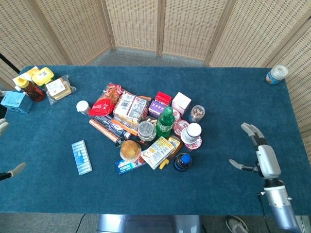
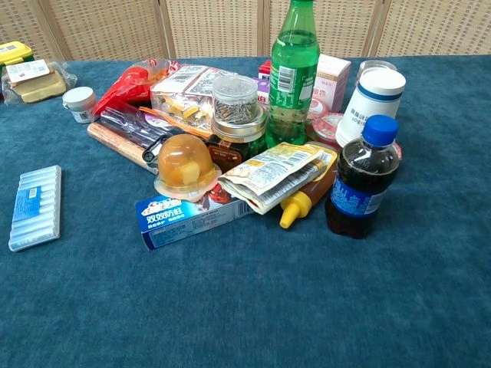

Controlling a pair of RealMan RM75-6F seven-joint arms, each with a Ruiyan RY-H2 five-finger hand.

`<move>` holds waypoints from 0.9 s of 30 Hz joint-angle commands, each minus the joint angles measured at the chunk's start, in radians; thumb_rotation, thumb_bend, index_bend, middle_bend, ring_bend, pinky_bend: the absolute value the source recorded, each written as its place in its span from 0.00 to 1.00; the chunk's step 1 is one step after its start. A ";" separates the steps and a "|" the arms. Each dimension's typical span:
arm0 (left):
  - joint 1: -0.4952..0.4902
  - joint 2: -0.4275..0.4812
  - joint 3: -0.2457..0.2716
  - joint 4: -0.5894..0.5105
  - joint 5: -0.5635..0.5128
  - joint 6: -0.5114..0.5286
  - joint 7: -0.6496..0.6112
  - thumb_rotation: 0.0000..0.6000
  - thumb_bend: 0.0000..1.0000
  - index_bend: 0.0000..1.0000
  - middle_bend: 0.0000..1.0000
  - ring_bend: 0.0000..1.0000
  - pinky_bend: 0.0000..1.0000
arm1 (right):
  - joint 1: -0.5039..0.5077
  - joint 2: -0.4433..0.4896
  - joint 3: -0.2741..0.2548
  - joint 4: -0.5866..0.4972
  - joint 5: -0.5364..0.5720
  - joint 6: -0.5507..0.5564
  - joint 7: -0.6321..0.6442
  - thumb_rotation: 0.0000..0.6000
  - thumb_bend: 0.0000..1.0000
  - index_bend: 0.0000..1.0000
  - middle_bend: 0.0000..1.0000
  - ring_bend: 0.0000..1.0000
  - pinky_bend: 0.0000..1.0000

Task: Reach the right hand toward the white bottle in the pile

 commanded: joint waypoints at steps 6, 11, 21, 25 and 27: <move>-0.001 0.000 -0.004 0.003 -0.009 -0.002 -0.001 1.00 0.13 0.00 0.00 0.00 0.00 | 0.098 -0.017 0.046 -0.108 0.075 -0.137 -0.105 1.00 0.00 0.00 0.00 0.00 0.00; -0.002 -0.001 -0.004 0.006 -0.013 -0.007 0.000 1.00 0.13 0.00 0.00 0.00 0.00 | 0.136 -0.043 0.062 -0.144 0.111 -0.181 -0.160 1.00 0.00 0.00 0.00 0.00 0.00; -0.002 -0.003 -0.006 0.007 -0.018 -0.008 0.002 1.00 0.13 0.00 0.00 0.00 0.00 | 0.207 -0.102 0.095 -0.185 0.198 -0.249 -0.276 1.00 0.00 0.00 0.00 0.00 0.00; -0.001 -0.002 -0.007 0.009 -0.020 -0.008 -0.001 1.00 0.13 0.00 0.00 0.00 0.00 | 0.238 -0.134 0.112 -0.166 0.243 -0.278 -0.310 1.00 0.00 0.00 0.00 0.00 0.00; -0.001 -0.002 -0.008 0.011 -0.024 -0.008 -0.003 1.00 0.13 0.00 0.00 0.00 0.00 | 0.252 -0.148 0.121 -0.153 0.261 -0.288 -0.322 1.00 0.00 0.00 0.00 0.00 0.00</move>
